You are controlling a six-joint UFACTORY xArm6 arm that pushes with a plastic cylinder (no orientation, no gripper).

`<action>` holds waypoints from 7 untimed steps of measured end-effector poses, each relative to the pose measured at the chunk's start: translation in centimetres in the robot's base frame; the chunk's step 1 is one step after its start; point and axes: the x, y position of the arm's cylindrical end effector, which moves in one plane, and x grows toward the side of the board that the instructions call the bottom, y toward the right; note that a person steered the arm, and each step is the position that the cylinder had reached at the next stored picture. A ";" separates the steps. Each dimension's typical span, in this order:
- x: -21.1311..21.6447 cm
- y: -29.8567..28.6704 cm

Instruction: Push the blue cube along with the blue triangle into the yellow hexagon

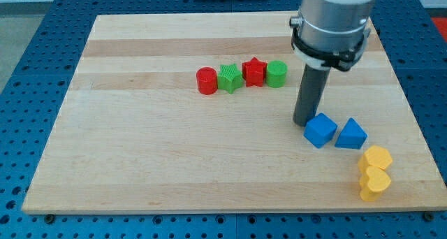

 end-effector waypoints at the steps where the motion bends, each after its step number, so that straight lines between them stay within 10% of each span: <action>1: 2.8 0.1; 7: 3.0 3.3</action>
